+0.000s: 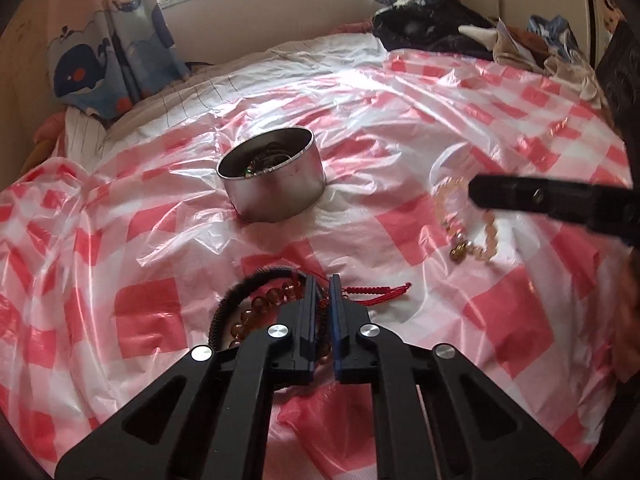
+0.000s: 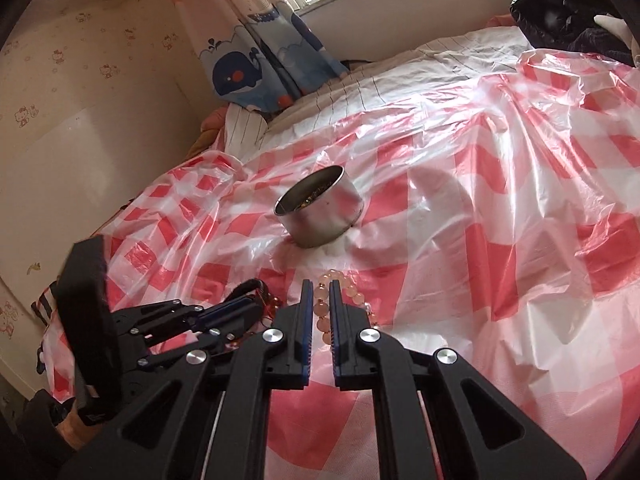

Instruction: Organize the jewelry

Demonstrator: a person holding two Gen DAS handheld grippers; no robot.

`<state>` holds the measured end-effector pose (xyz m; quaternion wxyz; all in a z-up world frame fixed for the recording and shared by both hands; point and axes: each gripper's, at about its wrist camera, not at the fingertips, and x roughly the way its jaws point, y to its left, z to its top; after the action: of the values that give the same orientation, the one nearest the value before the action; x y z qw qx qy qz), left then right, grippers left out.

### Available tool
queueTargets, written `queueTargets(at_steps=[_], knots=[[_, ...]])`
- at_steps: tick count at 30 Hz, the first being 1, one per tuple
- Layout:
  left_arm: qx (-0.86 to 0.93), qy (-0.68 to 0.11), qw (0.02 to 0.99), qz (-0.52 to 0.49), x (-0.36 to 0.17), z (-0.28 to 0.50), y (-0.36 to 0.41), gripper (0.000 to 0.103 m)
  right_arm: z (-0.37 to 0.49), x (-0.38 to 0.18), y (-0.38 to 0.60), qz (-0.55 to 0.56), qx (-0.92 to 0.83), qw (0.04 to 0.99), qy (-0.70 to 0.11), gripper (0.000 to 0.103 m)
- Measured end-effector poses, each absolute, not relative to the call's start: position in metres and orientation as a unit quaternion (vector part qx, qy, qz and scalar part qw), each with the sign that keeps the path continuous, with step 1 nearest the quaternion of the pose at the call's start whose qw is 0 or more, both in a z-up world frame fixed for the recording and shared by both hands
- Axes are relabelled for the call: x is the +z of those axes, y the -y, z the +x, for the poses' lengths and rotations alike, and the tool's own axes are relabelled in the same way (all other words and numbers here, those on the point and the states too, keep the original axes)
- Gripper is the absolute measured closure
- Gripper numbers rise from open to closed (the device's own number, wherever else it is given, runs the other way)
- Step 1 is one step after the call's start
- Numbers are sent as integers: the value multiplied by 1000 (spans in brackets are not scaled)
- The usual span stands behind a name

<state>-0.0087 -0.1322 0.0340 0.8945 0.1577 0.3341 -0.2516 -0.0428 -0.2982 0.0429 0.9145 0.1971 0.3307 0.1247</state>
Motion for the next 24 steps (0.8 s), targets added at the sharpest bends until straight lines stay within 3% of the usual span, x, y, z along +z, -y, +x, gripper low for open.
queueTargets(at_steps=[11,24], knots=[[-269,-306,913,-25,68,-5,70,99,-43,34,268,116,121,923,-347,95],[-239,-315,918,22,59,-5,73,99,-44,28,248,68,151,913,-373,94]])
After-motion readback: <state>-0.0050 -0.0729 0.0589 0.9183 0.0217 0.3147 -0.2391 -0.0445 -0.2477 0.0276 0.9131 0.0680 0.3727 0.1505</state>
